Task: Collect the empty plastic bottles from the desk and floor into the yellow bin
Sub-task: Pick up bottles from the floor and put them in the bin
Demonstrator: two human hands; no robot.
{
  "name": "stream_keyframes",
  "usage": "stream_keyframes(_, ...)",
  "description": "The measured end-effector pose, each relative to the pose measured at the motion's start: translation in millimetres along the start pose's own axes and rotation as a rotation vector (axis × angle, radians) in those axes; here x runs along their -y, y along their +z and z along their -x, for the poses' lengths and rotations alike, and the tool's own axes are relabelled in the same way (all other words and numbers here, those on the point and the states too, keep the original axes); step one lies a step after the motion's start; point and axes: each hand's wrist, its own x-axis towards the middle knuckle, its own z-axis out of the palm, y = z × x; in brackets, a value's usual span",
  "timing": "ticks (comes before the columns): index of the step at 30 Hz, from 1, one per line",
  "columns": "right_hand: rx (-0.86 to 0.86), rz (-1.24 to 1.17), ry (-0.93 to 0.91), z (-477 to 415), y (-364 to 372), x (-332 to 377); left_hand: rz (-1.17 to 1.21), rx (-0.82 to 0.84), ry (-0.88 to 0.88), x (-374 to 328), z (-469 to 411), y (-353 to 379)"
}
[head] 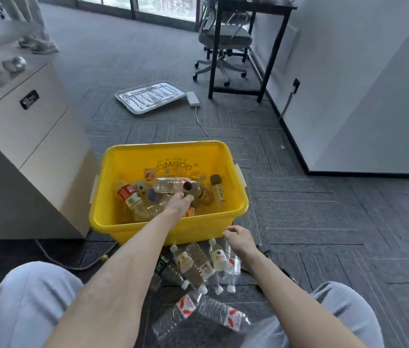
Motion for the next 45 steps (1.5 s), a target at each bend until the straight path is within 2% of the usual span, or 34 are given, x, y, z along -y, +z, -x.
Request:
stream_keyframes(3,0.015,0.048,-0.005,5,2,1,-0.114,0.015,-0.042,25,3,-2)
stream_keyframes(11,0.079,0.17,-0.067,23,29,8,-0.148,-0.033,-0.146,84,34,-23)
stream_keyframes(20,0.231,0.331,-0.157,46,97,1,-0.222,-0.028,-0.196,148,78,-61)
stream_keyframes(28,0.349,0.457,-0.159,46,167,-16,-0.237,-0.053,-0.346,225,93,-107)
stream_keyframes(33,0.425,0.518,-0.127,30,210,-29,-0.234,-0.072,-0.441,266,82,-125)
stream_keyframes(38,0.469,0.633,-0.197,5,243,-46,-0.247,-0.042,-0.516,305,52,-131)
stream_keyframes(45,0.489,0.733,-0.199,-35,255,-72,-0.249,0.028,-0.541,331,-20,-115)
